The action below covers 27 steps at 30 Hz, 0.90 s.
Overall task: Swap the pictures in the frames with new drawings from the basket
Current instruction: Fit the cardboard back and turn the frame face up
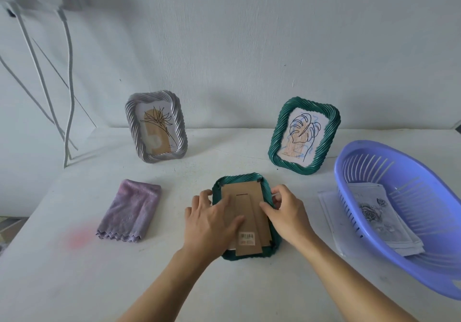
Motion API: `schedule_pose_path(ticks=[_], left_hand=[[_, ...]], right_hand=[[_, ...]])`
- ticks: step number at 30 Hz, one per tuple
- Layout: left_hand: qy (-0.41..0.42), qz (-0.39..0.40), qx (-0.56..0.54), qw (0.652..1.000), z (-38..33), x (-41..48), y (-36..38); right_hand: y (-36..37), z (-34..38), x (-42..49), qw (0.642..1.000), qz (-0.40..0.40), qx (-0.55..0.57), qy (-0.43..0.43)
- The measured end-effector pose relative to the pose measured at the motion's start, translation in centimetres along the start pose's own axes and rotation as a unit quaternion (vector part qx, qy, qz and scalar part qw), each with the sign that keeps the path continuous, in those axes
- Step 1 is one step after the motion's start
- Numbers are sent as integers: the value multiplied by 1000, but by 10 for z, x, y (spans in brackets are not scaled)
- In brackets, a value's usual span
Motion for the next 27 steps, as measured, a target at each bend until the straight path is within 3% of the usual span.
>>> schedule_pose_path(ticks=[8, 14, 18, 21, 24, 27], left_hand=[[107, -104, -77, 986, -12, -6, -17], [86, -56, -297, 949, -22, -11, -43], [62, -40, -346, 935, -14, -11, -56], [26, -53, -398, 916, 2, -10, -58], [17, -50, -415, 908, 18, -13, -55], [-6, -59, -435, 899, 35, -18, -52]], right_hand=[[-19, 25, -14, 966, -23, 256, -37], [-25, 67, -30, 936, 4, 326, -131], [-11, 77, -31, 931, 64, 322, -158], [5, 73, -23, 942, 105, 287, -137], [20, 53, -8, 980, 98, 98, -142], [29, 27, -1, 983, 79, -61, -153]])
Point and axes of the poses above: each hand's wrist, its own x-axis towards the middle knuckle, its own y-axis out of the palm, z = x × y, the point moved 5 cm from there along x, towards the middle knuckle, and after that the axes turned 9 degrees about x, right-handed, at the moved point
